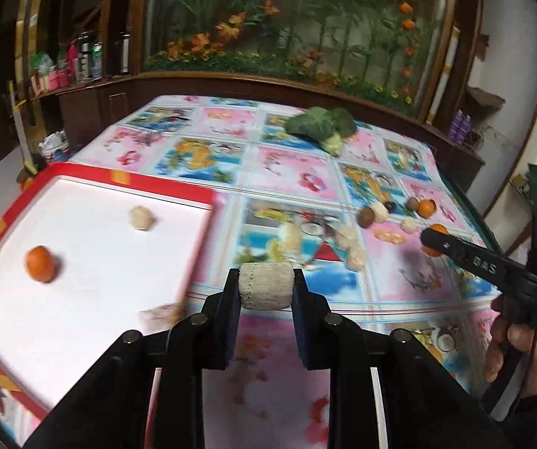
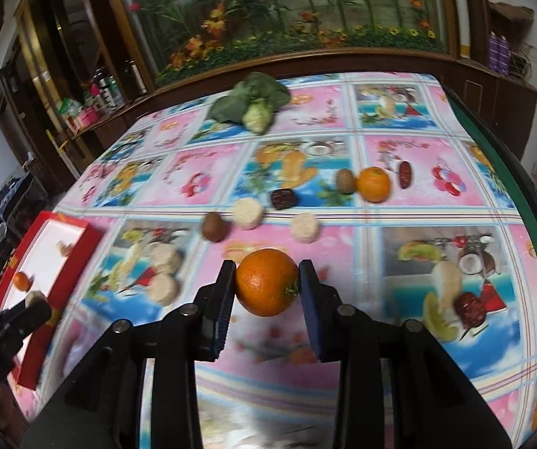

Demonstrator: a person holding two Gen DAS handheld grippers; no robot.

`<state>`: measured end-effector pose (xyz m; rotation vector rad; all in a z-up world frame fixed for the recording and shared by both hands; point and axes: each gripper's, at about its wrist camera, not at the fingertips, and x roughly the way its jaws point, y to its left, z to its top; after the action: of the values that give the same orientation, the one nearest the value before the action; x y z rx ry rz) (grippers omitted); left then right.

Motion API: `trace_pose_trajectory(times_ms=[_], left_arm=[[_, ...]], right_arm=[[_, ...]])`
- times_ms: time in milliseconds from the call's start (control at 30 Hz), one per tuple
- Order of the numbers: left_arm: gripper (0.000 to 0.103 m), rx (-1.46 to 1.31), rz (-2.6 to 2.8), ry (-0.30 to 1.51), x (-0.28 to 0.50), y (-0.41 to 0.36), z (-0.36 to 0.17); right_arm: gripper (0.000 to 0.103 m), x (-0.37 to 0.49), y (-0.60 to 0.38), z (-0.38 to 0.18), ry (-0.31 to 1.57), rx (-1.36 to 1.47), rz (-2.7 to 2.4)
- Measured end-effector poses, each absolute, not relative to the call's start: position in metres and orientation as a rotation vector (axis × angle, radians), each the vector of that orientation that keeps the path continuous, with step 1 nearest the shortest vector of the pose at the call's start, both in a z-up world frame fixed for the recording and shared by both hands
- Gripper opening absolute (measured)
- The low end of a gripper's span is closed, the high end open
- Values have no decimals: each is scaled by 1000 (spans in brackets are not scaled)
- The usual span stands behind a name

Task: Organize fruits
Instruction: 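Carry both items into the white tray and open both tools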

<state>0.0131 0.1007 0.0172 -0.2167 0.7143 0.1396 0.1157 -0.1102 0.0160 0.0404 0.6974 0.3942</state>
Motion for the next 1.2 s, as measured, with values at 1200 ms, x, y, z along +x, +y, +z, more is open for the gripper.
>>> trace_pose_trajectory(times_ms=[1200], left_arm=[[24, -356, 607, 766, -35, 274, 1]], right_arm=[[36, 67, 139, 9, 716, -208, 786]])
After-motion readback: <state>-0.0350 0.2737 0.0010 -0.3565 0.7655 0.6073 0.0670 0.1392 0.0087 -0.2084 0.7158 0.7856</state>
